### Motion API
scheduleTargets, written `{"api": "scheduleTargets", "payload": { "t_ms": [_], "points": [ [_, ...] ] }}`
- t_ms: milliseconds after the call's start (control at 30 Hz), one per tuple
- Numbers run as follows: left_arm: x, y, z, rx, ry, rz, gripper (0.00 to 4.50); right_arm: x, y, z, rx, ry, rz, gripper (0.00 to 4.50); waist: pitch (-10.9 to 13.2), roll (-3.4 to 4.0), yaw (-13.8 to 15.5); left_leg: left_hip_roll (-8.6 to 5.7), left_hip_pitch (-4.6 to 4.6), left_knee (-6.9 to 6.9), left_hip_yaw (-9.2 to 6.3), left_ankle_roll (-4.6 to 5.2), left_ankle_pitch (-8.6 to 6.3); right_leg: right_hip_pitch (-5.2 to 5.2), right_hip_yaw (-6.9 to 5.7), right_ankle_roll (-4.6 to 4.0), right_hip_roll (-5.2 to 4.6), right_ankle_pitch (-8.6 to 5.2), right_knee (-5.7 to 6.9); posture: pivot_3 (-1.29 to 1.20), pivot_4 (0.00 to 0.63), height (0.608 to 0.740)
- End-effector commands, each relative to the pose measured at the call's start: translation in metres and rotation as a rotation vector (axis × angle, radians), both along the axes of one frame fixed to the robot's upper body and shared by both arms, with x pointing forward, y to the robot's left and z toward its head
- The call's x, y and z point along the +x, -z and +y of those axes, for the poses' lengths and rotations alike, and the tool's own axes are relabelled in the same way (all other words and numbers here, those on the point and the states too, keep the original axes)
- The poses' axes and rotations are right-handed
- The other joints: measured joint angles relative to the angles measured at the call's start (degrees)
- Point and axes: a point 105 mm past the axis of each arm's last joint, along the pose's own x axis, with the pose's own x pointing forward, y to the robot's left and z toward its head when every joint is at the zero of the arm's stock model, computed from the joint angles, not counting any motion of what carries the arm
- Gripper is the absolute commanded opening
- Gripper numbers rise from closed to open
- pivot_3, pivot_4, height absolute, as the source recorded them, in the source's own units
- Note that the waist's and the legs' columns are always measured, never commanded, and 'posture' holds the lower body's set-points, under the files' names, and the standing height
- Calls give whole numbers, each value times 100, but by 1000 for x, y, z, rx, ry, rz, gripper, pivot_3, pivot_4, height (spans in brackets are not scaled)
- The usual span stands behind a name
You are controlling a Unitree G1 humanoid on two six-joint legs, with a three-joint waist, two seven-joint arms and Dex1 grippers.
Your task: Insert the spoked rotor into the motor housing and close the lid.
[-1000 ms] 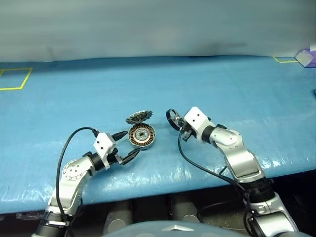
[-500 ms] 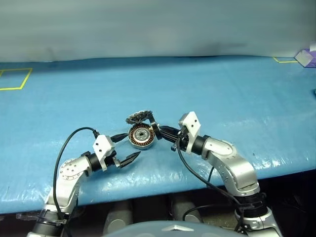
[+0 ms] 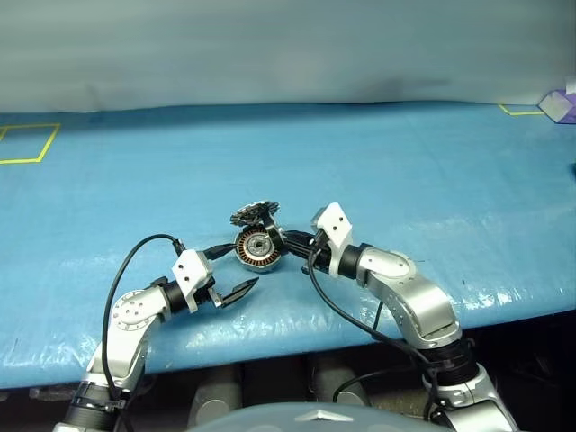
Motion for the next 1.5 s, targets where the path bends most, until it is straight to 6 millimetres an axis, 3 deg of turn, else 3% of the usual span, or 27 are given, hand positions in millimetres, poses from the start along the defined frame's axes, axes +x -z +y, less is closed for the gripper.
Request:
{"api": "scheduleTargets", "payload": {
  "t_ms": [33, 700, 800, 1133, 1500],
  "points": [
    [0, -3, -1, 4, 2, -33, 4474, 4, -1, -1, -60, 2, -56, 513, 0, 0, 0, 0, 1, 0, 0, 0, 0, 0, 0, 0, 0, 0, 0, 0, 150, 740],
    [1, 0, -2, 9, -11, -30, 4474, 8, -4, 10, -179, -33, -180, 513, -1, -1, 2, 0, 2, 1, 0, 0, 0, 1, 0, 0, 0, 0, 1, 0, 150, 740],
    [1, 1, -2, 14, -14, -29, 4474, 7, -3, 11, -184, -41, -178, 1278, -1, -1, 3, 0, 1, 1, 0, 0, 0, 1, -1, 0, 0, 0, 0, 0, 150, 740],
    [0, 4, -3, 27, -9, -20, 4474, 6, -8, 13, -164, -51, -215, 4477, -1, -1, 3, 0, 1, 0, 0, 0, 0, 1, -1, 0, 0, 0, 0, 0, 150, 740],
    [1, 6, -4, 34, -3, -17, 4474, 0, -20, 23, -9, -66, -158, 4477, -1, -1, 10, 0, 2, 2, -1, 0, 0, 3, -1, 0, 0, 0, 1, 0, 150, 740]
  ]
}}
